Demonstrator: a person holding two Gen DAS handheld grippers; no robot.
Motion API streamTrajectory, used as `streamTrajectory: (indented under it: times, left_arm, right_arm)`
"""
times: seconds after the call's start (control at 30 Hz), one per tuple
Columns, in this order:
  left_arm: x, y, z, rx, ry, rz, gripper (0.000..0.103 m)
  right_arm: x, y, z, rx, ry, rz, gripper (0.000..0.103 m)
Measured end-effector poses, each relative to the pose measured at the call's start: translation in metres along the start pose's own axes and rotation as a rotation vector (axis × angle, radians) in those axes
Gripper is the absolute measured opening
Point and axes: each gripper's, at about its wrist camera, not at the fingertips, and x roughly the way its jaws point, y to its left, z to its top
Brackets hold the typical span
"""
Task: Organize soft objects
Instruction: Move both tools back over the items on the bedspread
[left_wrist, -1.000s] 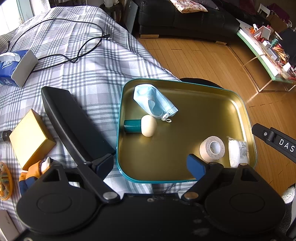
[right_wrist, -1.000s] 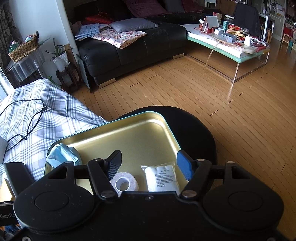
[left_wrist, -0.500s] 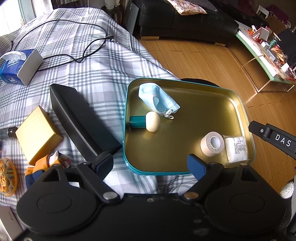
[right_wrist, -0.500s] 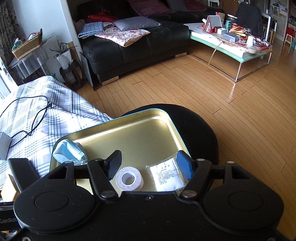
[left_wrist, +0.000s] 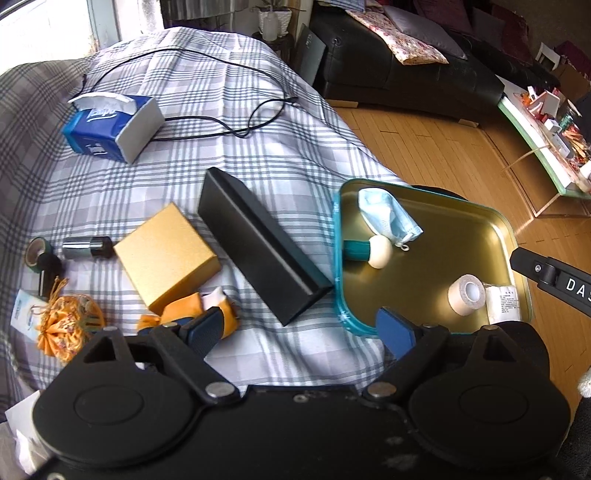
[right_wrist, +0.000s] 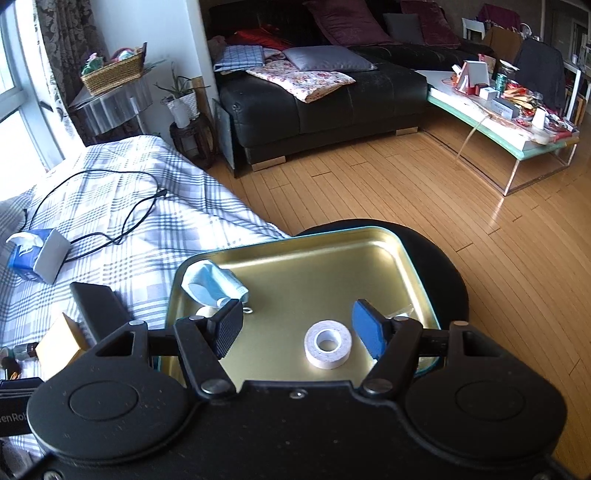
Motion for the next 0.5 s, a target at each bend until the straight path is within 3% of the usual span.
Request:
streamTrajectory:
  times: [0.5]
  left_arm:
    - [-0.051,0.094,-0.038,-0.164,-0.070,0.113,0.092]
  right_arm:
    - [-0.023,0.110,-0.029,-0.234,0.046,0.164,0.064]
